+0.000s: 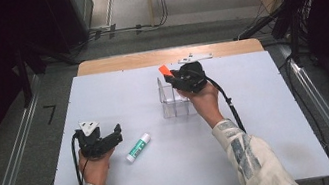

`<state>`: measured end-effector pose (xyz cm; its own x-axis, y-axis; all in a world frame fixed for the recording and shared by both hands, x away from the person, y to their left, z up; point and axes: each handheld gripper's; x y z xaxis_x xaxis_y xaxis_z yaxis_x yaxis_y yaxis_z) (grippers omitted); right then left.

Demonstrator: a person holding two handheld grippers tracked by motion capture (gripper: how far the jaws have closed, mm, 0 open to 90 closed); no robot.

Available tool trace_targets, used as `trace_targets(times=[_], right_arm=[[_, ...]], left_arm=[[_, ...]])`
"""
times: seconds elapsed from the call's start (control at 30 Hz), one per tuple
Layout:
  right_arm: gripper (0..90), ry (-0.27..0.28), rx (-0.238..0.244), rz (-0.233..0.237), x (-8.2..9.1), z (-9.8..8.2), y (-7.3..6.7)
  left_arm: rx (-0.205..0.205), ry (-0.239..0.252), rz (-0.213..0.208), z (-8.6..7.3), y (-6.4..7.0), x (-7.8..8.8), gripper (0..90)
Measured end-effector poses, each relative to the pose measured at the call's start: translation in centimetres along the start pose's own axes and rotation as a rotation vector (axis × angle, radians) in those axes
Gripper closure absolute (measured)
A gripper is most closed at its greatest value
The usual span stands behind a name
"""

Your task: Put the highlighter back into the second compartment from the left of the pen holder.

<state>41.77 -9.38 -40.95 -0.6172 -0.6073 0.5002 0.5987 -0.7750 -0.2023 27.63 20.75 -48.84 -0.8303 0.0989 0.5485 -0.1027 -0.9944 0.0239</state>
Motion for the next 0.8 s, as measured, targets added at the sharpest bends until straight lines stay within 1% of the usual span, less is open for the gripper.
trace_targets(times=[0.2, 0.33, 0.63, 0.8], right_arm=[[64.3, -0.002, -0.005, -0.003, -0.18, -0.05, 0.15], [64.2, 0.001, -0.017, 0.003, -0.25, -0.05, 0.22], [63.9, -0.003, -0.012, 0.01, -0.39, -0.09, 0.13], [63.9, -0.007, -0.013, 0.006, -0.45, -0.1, 0.17]], left_arm=[[0.001, 0.0, 0.0, 0.0, 0.02, -0.02, 15.9], [0.0, 0.0, -0.001, 0.0, 0.02, -0.03, 15.9], [0.0, -0.001, 0.0, -0.01, 0.0, -0.04, 15.9], [0.0, -0.001, -0.001, -0.01, 0.01, -0.05, 15.9]])
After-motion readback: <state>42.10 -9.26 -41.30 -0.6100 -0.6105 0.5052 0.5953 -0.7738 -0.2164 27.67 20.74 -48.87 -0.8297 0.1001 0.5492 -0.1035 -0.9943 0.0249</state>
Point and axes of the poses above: each handheld gripper's, and its own axes: x roughly backward along the jaws, z roughly out of its top, y roughly to its right, and after that the axes turned 5 degrees about -x, right-handed
